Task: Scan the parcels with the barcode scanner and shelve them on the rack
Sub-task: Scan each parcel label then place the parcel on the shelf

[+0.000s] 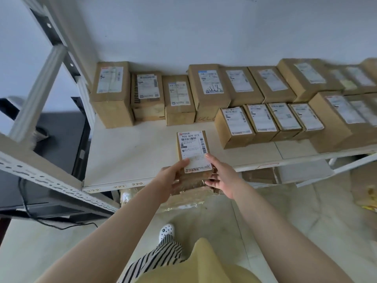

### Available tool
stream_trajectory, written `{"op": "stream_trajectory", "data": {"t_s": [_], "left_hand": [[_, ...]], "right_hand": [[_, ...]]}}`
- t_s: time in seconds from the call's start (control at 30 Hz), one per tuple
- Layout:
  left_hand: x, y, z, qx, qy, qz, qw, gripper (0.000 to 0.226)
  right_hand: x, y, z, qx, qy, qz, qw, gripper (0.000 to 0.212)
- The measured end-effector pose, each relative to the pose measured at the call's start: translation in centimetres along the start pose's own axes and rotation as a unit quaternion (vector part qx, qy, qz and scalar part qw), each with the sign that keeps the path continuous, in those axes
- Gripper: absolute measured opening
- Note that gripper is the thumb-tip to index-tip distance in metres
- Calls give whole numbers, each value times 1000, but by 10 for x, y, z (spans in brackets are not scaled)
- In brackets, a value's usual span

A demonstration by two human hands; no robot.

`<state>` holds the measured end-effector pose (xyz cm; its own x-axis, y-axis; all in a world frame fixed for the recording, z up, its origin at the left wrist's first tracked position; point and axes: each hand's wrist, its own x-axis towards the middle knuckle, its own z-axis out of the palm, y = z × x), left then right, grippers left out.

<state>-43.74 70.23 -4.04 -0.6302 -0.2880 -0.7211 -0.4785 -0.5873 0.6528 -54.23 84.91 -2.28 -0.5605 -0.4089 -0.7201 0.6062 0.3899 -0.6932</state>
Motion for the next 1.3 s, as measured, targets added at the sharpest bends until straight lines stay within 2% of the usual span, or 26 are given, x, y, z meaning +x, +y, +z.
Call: {"op": "stream_trajectory", "data": {"t_s": [0.23, 0.33, 0.43, 0.5, 0.57, 0.67, 0.87, 0.93, 1.03, 1.2, 1.3], "left_hand": [[48, 36, 33, 41, -26, -1, 999, 32], [56, 41, 44, 26, -5, -6, 1000, 34], [66, 48, 56, 20, 13, 8, 1000, 35], [72, 53, 65, 17, 28, 18, 999, 32], [75, 56, 75, 11, 50, 28, 998, 27], [78, 53, 92, -4, 88, 42, 995, 22], [85, 54, 115, -19, 178, 69, 981, 33], [85, 54, 118, -11, 202, 76, 976, 24], [84, 55, 124, -9, 211, 89, 973, 10], [84, 51, 135, 75, 195, 126, 970, 29], [83, 53, 135, 102, 192, 133, 967, 26]], "right_hand": [[28, -29, -19, 60, 74, 0, 995, 47], [33, -35, -26, 18, 61, 5, 998, 52], [41, -45, -36, 12, 56, 34, 998, 68], [42, -54, -42, 58, 53, 54, 995, 59], [43, -60, -50, 115, 33, 66, 991, 41], [49, -66, -59, 143, 8, 77, 987, 27], [71, -79, -70, 168, -11, 97, 981, 29], [73, -80, -72, 167, -19, 107, 980, 26], [78, -85, -73, 168, -20, 112, 979, 31], [84, -91, -78, 137, -29, 120, 983, 39], [83, -90, -81, 141, -42, 128, 981, 40]]}}
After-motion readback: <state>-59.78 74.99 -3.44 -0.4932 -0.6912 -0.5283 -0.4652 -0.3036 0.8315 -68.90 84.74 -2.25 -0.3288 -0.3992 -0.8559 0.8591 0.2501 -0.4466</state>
